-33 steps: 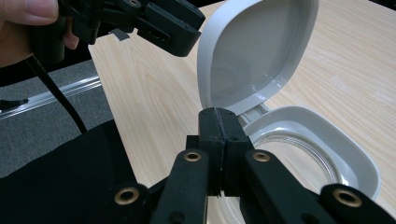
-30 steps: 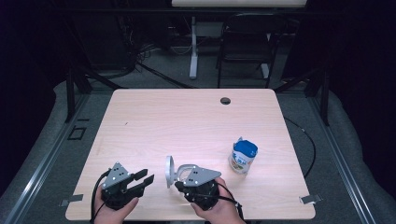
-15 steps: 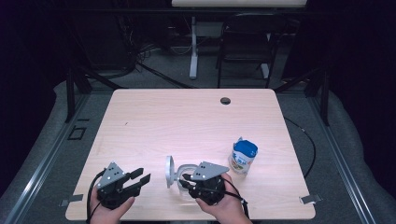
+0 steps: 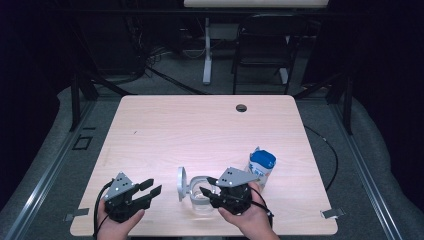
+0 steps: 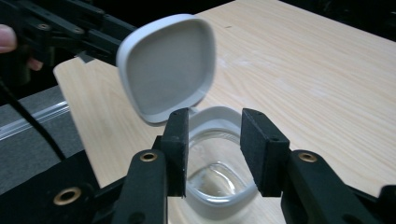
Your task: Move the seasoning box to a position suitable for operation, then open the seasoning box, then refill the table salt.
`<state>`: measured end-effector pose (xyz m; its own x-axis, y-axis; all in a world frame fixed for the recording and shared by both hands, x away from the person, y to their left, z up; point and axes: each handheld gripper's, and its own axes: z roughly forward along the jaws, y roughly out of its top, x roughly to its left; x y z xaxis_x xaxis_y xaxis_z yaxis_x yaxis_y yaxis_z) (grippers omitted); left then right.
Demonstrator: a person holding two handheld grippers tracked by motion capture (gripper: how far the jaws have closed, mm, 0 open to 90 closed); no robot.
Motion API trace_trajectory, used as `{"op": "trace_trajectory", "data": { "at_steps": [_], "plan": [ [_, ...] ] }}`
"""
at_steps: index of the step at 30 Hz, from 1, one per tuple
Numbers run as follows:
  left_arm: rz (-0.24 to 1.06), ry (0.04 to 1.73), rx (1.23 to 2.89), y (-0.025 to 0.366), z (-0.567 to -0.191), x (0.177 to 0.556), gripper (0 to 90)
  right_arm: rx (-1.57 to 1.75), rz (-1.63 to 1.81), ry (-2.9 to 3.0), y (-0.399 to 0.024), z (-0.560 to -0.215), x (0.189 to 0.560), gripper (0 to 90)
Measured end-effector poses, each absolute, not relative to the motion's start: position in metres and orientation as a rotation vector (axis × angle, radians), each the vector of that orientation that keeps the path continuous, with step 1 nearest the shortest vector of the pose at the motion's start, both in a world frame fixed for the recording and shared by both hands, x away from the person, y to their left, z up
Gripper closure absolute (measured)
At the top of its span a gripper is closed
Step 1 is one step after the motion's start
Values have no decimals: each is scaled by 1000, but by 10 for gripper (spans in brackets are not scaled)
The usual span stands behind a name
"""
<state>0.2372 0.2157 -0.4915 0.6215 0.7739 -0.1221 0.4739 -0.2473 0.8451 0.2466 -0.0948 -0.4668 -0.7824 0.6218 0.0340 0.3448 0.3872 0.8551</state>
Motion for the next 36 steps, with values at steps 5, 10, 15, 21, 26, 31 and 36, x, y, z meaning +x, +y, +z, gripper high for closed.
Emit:
{"op": "trace_trajectory", "data": {
  "at_steps": [5, 10, 15, 21, 26, 31, 36],
  "plan": [
    [404, 994, 1896, 215, -491, 239, 600, 879, 1357, 2306, -105, -464, 249, 555],
    [405, 990, 1894, 212, -490, 241, 597, 911, 1365, 2271, -115, -463, 249, 538],
    [402, 991, 1903, 210, -491, 242, 595, 938, 1332, 2266, -124, -463, 249, 525],
    [406, 988, 1900, 209, -488, 242, 579, 966, 1320, 2249, -136, -461, 248, 490],
    [405, 996, 1881, 212, -490, 245, 536, 988, 1316, 2233, -146, -456, 249, 471],
    [398, 1013, 1890, 214, -492, 247, 544, 1018, 1299, 2221, -157, -457, 250, 471],
    [401, 1024, 1873, 217, -490, 249, 534, 1036, 1276, 2235, -164, -458, 249, 470]
  ]
}}
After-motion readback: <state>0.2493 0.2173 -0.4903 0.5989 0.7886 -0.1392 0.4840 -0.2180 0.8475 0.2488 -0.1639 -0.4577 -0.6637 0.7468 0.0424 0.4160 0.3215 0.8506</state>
